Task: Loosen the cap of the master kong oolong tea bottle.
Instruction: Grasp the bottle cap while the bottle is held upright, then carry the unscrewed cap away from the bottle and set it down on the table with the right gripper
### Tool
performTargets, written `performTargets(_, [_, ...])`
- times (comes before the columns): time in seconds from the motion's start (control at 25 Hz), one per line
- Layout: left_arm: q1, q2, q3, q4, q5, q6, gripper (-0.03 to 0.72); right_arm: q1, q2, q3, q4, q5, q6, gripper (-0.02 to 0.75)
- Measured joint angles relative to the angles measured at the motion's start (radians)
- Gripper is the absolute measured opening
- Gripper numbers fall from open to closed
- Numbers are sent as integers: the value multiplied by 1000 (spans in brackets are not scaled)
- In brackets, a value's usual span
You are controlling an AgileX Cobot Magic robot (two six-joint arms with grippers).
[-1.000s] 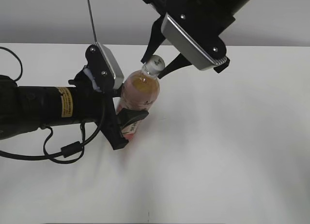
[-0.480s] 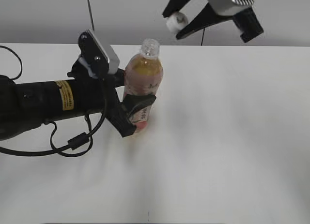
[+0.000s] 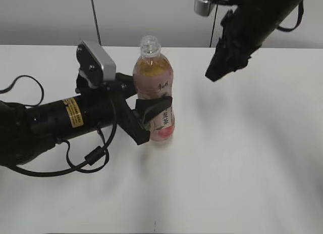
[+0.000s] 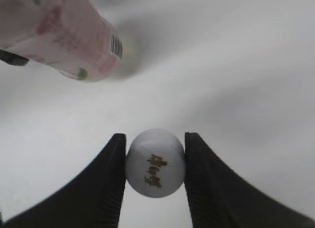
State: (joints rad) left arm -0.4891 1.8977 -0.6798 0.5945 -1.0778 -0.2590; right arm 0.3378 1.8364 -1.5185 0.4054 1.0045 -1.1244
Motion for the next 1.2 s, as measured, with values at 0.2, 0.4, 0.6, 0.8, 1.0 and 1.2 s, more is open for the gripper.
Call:
performTargets(0.2, [1, 122, 1, -28, -46, 0, 389, -1, 146, 0, -157, 96, 304, 274])
performTargets(0.4, [1, 147, 1, -47, -92, 9, 389, -2, 271, 0, -351, 72, 526, 274])
performTargets(0.6, [1, 151, 1, -57, -97, 16, 389, -2, 365, 0, -378, 38, 595, 274])
performTargets(0.8, [1, 151, 1, -58, -97, 16, 389, -2, 405, -1, -376, -6, 656, 295])
performTargets(1.0, [1, 151, 1, -57, -97, 17, 395, -2, 405, -1, -331, -7, 666, 555])
performTargets(1.2, [1, 152, 1, -35, -109, 19, 442, -2, 405, -1, -311, 12, 664, 619])
